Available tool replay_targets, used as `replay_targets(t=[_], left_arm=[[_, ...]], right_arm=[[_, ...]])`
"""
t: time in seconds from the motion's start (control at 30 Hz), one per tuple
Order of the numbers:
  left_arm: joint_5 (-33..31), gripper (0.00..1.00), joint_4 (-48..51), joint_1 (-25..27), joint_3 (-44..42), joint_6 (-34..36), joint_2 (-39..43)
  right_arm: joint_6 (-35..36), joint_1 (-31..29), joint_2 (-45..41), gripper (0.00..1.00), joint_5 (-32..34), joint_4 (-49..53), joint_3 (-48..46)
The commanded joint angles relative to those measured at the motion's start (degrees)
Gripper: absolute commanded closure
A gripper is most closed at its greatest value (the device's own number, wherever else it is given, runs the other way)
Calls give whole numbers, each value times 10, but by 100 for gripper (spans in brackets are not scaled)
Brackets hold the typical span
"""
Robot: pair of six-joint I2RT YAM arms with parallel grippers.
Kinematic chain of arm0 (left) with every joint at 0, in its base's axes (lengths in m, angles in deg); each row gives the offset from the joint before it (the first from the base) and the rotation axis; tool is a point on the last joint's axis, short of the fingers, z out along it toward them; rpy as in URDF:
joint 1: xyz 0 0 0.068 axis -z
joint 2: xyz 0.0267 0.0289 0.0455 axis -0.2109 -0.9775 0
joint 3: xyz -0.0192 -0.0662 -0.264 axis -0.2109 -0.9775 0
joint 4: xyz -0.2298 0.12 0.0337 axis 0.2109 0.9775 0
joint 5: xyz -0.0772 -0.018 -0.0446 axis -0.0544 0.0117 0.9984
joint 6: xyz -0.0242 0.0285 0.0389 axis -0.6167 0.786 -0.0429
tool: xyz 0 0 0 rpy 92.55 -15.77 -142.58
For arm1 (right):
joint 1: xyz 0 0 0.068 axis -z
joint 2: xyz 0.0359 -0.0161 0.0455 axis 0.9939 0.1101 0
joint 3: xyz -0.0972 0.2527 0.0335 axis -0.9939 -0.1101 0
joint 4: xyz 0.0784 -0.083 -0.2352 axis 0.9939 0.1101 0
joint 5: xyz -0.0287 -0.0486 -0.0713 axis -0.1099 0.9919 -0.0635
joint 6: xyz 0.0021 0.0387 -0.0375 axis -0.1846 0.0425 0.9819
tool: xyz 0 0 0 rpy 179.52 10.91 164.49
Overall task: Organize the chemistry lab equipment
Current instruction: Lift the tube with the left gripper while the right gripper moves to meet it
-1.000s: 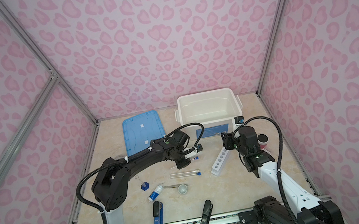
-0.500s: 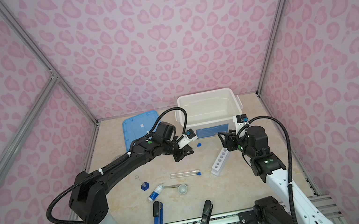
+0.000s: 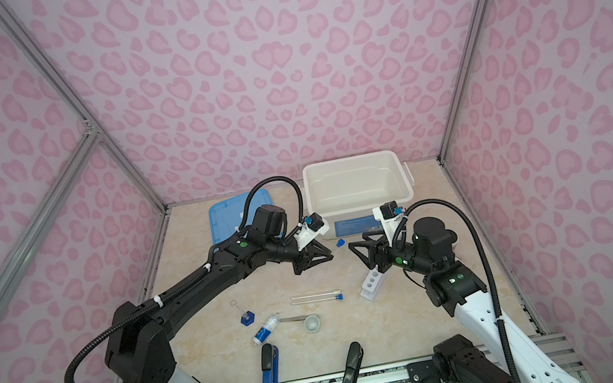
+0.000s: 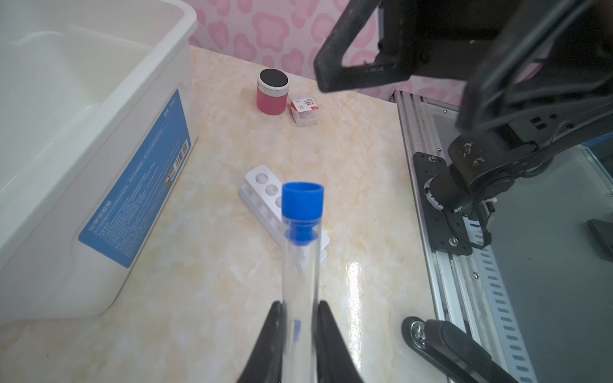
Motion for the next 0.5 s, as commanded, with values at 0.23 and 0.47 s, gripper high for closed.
replay_targets(t=[0.23,0.47], left_arm=[[54,88,-40,9,-1,-24,15],[56,89,-47,14,1,-28,15]], right_arm=[[-16,-56,33,41,28,-85,-7],[-32,-83,58,50,38,-131,-13]])
